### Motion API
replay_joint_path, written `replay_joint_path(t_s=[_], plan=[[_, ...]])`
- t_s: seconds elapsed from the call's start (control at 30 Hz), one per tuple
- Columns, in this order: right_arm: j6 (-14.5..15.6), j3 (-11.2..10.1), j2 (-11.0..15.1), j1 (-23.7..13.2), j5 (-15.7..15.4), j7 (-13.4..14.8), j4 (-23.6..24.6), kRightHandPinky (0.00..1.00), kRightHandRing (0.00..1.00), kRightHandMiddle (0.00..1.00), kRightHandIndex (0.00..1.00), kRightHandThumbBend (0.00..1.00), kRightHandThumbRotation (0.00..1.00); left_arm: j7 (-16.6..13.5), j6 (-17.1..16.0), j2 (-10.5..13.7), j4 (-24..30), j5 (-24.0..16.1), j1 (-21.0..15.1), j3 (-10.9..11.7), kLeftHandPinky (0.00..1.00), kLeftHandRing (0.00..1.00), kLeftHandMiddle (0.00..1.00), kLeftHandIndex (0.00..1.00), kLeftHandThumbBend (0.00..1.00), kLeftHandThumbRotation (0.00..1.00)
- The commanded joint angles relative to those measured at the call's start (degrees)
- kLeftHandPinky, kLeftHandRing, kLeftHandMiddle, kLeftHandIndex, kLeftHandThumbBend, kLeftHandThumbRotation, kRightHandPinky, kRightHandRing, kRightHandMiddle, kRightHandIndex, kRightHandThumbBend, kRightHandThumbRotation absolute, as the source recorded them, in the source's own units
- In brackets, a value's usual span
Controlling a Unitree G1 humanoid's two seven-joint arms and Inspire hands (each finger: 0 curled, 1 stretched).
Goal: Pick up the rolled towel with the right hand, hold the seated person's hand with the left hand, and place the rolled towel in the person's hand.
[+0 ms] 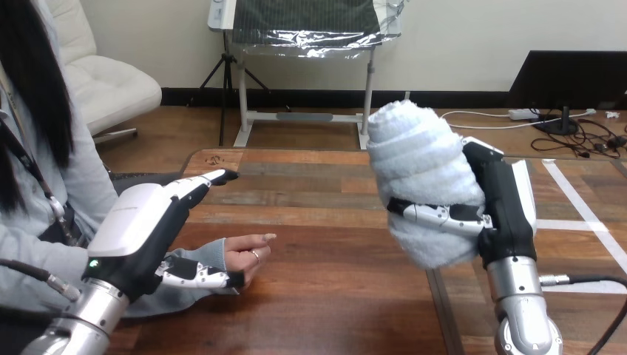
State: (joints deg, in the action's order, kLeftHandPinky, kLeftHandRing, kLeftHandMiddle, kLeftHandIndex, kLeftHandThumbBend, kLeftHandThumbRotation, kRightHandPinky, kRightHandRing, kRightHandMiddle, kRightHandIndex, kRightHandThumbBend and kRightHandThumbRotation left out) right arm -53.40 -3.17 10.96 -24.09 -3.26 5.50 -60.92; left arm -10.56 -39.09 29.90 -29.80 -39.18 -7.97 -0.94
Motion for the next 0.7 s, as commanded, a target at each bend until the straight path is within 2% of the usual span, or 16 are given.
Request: replay_joint_path(t_s=[0.0, 0.33, 0.67], plan=[[-2.2, -1.0, -0.3, -2.1, 1.0, -0.6, 4.8, 0.28, 0.33, 0.43, 0.45, 0.78, 0.00, 1.4, 1.2, 2.2, -0.2, 1.3, -4.5, -1.2, 0.77, 0.82, 0.83, 0.83, 1.00, 0.16], [-2.3, -1.2, -0.6, -0.6, 2.8, -2.9, 7.4, 0.28, 0.33, 0.43, 0.45, 0.77, 0.00, 2.7, 2.7, 4.0, -2.7, 0.6, -6.1, -3.2, 0.77, 0.82, 0.82, 0.82, 1.00, 0.13], [-1.4, -1.6, -1.4, 1.5, 6.9, -7.1, 11.7, 0.28, 0.33, 0.43, 0.45, 0.77, 0.00, 2.9, 2.2, 5.5, -9.2, 0.3, -8.8, -6.0, 0.78, 0.81, 0.81, 0.81, 1.00, 0.13]])
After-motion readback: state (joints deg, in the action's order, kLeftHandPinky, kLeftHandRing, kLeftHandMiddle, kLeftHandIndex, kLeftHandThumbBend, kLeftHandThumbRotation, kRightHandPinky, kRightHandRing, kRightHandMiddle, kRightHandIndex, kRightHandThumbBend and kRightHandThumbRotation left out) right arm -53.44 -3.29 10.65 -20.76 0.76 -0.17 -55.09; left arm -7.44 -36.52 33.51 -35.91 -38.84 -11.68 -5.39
